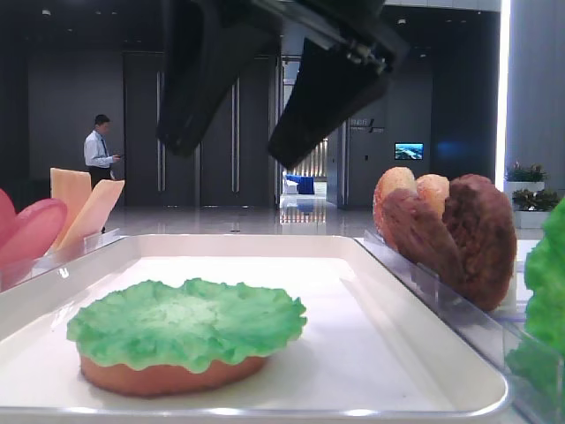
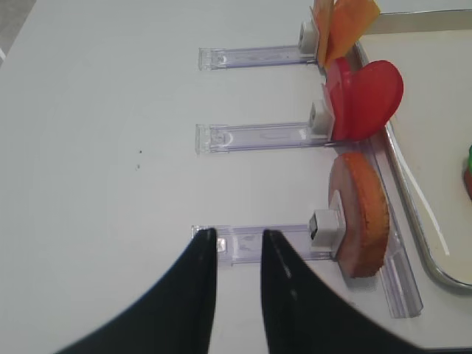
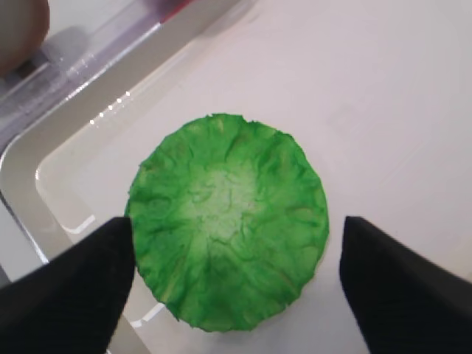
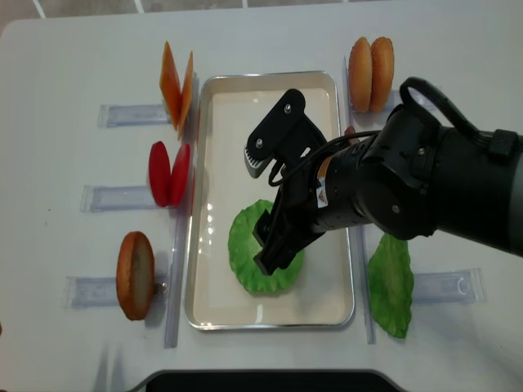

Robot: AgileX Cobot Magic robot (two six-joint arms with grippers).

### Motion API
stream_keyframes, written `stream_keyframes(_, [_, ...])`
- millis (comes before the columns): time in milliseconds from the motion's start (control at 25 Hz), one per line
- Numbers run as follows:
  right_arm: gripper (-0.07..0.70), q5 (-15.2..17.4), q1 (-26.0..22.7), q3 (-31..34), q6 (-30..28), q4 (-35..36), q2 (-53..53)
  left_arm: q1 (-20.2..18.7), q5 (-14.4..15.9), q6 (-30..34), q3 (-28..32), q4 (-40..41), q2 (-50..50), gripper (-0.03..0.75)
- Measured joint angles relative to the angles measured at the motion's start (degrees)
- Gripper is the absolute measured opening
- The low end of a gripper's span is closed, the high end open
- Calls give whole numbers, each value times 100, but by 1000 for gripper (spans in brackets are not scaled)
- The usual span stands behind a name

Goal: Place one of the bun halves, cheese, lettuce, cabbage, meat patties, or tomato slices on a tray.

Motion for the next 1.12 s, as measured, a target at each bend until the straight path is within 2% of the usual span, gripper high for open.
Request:
stream_keyframes(80, [514, 160, -12, -110, 25, -11, -159, 0, 0, 0, 0, 0, 0, 158])
stream_keyframes(200, [486, 656, -152, -357, 212, -190, -313, 0, 0, 0, 0, 0, 0, 158])
stream_keyframes(320, [462, 1226, -424, -538, 679, -694, -399, 0, 0, 0, 0, 0, 0, 158])
stream_keyframes(440, [436, 1943, -775, -745, 1312, -1501, -445, 0, 0, 0, 0, 0, 0, 158])
stream_keyframes(520, [422, 2276, -1071, -823, 1544, -1801, -497, 0, 0, 0, 0, 0, 0, 158])
stream_keyframes(720, [415, 2865, -1842, -840, 1645, -1918, -912, 0, 0, 0, 0, 0, 0, 158])
stream_keyframes(1120, [414, 3601, -3757, -840, 1499, -1959, -2026, 0, 0, 0, 0, 0, 0, 157])
